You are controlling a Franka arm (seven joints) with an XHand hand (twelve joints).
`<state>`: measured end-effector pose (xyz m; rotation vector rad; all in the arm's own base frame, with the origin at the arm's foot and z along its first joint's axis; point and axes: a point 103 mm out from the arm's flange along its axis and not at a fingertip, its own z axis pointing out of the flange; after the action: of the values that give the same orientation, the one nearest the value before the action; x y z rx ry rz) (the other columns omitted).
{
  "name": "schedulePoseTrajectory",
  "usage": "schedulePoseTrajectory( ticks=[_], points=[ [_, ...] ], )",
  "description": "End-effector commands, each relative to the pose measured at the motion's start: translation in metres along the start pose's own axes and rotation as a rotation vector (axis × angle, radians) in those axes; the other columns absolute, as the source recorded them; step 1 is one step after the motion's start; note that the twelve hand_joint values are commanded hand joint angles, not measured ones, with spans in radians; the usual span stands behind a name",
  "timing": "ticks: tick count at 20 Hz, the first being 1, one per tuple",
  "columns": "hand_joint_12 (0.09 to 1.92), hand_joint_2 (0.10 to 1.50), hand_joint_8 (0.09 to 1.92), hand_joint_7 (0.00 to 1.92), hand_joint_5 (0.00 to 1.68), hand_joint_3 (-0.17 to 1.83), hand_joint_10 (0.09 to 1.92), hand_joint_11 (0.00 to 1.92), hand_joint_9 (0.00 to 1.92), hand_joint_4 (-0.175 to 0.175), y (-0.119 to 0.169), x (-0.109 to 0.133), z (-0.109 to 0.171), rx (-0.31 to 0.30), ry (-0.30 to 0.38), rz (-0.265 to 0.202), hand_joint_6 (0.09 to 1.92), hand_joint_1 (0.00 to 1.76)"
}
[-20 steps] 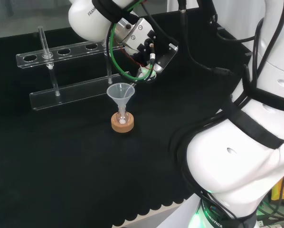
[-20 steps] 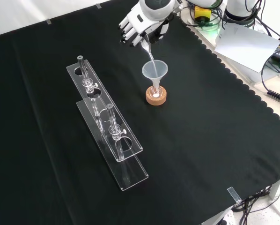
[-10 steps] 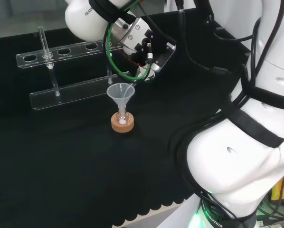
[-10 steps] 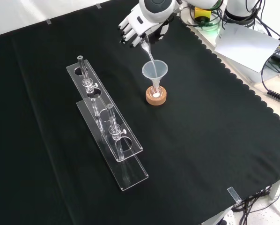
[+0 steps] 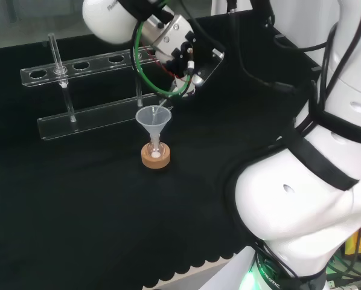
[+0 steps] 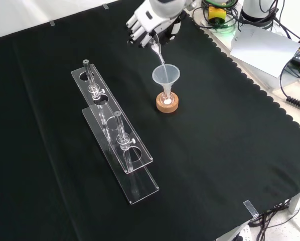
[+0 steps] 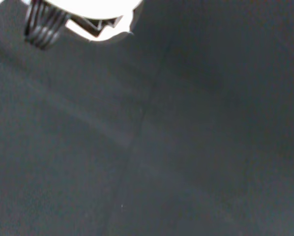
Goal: Pour all the NaCl from the weighing funnel into the round-bottom flask.
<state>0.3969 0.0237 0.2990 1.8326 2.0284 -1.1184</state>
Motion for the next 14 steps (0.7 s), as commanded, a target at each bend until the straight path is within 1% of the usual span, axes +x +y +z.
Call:
schedulePoseTrajectory(
  ticks=[1,14],
  points=[
    [1.21,0.63,0.68,0.33,1.15,0.81,0.52,0.55,0.70,0.175,0.0072,0.0149,0.0098,0.040,-0.093,-0.005,0.96,1.09],
    [1.21,0.63,0.68,0.33,1.15,0.81,0.52,0.55,0.70,0.175,0.0088,0.0164,0.0100,0.037,-0.079,-0.003,0.96,1.09]
  ],
)
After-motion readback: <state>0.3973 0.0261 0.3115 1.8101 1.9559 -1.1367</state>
